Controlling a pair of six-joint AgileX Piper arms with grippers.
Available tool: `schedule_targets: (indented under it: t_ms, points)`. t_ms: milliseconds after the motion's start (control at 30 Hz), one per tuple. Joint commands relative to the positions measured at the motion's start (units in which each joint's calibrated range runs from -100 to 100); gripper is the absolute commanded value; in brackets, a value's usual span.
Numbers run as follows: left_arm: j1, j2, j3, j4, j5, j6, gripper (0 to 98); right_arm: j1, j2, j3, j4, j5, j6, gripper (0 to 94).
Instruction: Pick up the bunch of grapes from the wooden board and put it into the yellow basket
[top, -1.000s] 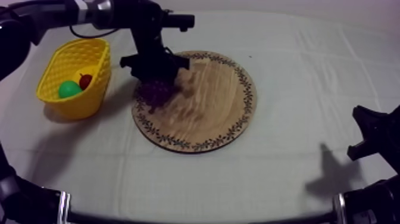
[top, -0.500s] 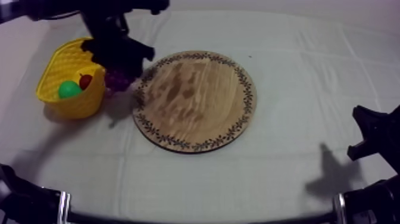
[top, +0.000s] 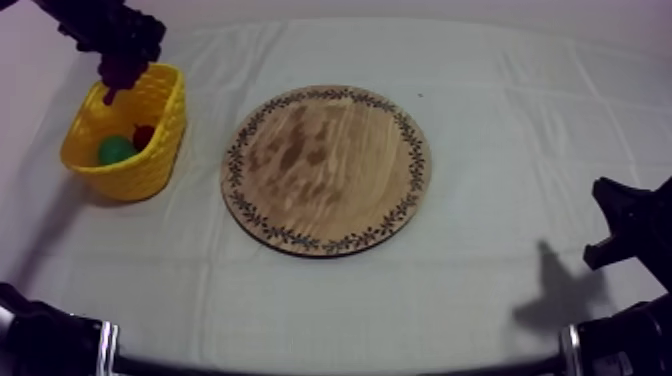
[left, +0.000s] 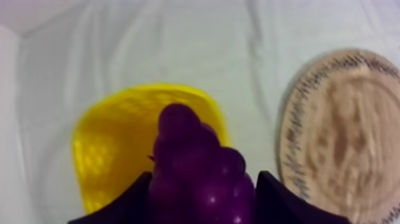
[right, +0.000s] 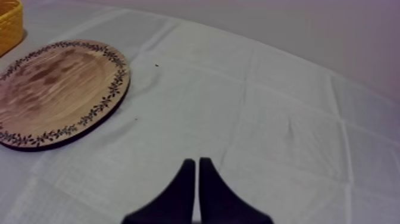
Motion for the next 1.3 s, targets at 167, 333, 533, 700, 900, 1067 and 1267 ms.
schedule_targets:
  t_ms: [167,333,533,700,900,1067,1267]
  points:
    - [-5.25,2.71,3.55,-0.65,-11.45,-0.38,34.0,0.02,-0.01,-0.03,0.01,0.0,0.0,0.4]
    - [-6.79,5.66,6.01,-0.46,-13.96,-0.15,35.4,0.02,-0.01,-0.03,0.01,0.0,-0.01,0.4]
    - [-7.36,7.99,9.09,0.39,-15.19,-0.47,35.6,0.02,-0.01,-0.03,0.01,0.0,-0.01,0.4]
    - [-7.57,8.93,11.52,0.55,-17.81,-0.69,34.4,0.02,-0.01,-0.03,0.01,0.0,-0.02,0.4]
    - [-7.62,9.32,12.7,0.58,-18.81,-0.97,34.1,0.02,-0.01,-0.03,0.01,0.0,-0.02,0.4]
    - [-7.63,9.12,13.05,0.17,-20.49,-0.09,44.1,0.02,-0.01,-0.03,0.01,0.0,-0.02,0.4]
    - [-7.84,8.75,12.94,-0.86,-22.68,3.58,84.4,0.02,-0.01,-0.03,0.01,0.0,-0.02,0.4]
